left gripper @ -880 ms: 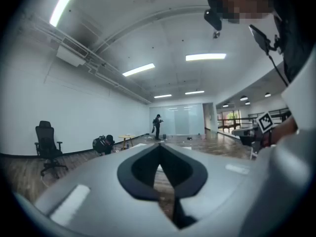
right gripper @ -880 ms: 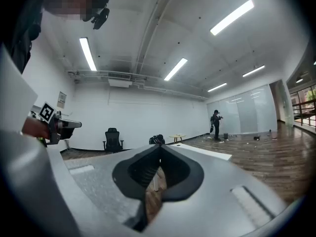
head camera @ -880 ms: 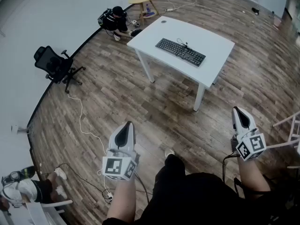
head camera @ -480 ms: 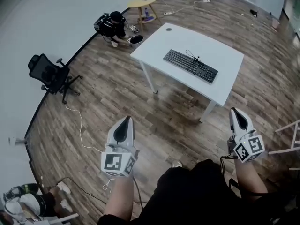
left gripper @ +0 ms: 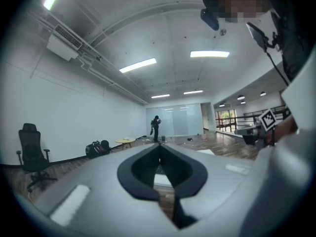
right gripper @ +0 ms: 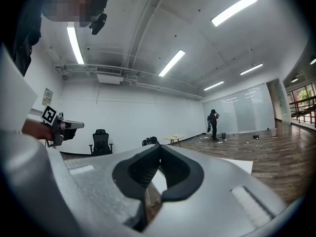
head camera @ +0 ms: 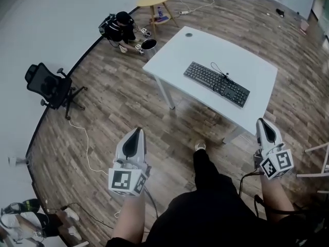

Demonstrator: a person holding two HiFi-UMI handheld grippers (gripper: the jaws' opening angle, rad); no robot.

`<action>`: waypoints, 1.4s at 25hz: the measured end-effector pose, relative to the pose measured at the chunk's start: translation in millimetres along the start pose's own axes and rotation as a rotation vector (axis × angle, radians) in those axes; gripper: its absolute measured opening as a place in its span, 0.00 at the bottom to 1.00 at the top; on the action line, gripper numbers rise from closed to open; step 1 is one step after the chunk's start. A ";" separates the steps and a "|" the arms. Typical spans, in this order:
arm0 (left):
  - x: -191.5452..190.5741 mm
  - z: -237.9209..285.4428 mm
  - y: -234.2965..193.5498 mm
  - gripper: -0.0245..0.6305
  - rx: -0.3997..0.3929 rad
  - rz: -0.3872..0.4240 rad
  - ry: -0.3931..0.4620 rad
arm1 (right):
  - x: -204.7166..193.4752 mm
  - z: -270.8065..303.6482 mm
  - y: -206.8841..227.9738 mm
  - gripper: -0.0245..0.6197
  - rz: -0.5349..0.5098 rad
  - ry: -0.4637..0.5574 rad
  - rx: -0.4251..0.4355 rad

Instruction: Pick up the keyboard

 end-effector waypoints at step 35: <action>16.2 449.1 -142.8 0.03 -0.467 -0.028 -0.025 | 25.1 283.1 113.6 0.04 0.018 0.065 -0.391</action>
Point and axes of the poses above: the fingertips, and each gripper's own axes: z forward along the fingers, y to its right, x out of its top, the point moved 8 cm from there along -z, backward along the fingers, and after that the axes turned 1 degree about y, right-handed, at the moved point
